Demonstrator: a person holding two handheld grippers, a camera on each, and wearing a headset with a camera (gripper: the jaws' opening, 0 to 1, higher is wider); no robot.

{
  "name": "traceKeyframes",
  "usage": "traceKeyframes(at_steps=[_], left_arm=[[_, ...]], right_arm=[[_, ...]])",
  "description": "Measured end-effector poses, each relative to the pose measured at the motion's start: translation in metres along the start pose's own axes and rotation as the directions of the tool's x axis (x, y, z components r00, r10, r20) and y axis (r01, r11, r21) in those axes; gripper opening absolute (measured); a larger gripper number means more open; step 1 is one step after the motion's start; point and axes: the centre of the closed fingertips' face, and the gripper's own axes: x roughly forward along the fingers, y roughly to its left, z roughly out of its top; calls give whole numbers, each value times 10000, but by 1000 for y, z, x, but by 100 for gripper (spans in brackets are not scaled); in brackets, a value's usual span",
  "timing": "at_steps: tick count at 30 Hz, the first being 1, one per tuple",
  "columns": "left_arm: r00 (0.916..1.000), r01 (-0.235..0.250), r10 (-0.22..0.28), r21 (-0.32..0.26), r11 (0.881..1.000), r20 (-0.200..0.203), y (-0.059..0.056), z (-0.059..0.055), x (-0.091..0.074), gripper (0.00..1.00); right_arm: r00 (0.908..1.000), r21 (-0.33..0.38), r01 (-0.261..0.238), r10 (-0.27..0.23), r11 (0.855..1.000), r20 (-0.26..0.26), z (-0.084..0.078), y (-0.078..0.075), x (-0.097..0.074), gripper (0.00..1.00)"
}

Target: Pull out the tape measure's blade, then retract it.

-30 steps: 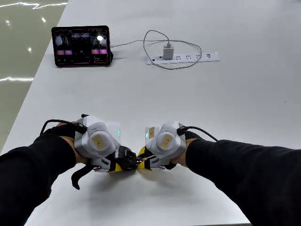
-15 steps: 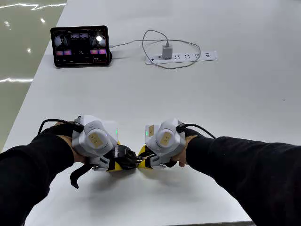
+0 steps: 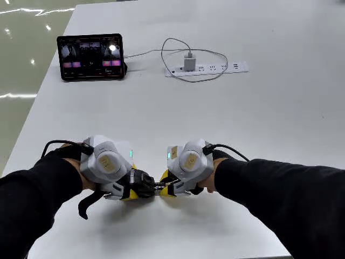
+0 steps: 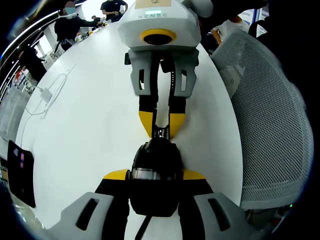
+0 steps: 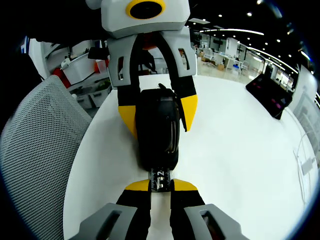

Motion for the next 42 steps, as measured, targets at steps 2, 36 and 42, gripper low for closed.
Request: traceKeyframes(at_steps=[2,36,42], left_arm=[[10000,22,-22,23,10000,-11,0,0,0,31],[10000,-9,9,-33,10000,-33,0,0,-1,31],[10000,-1,1,-64,10000,-26,0,0,-1,32]], right_arm=[[10000,29,6,-6,10000,-3,-1,0,-1,10],[9995,91,99,-96,9999,-285,-16,-1,-16,10],[9994,137,141,-137,9998,-302,-19,-1,-19,10]])
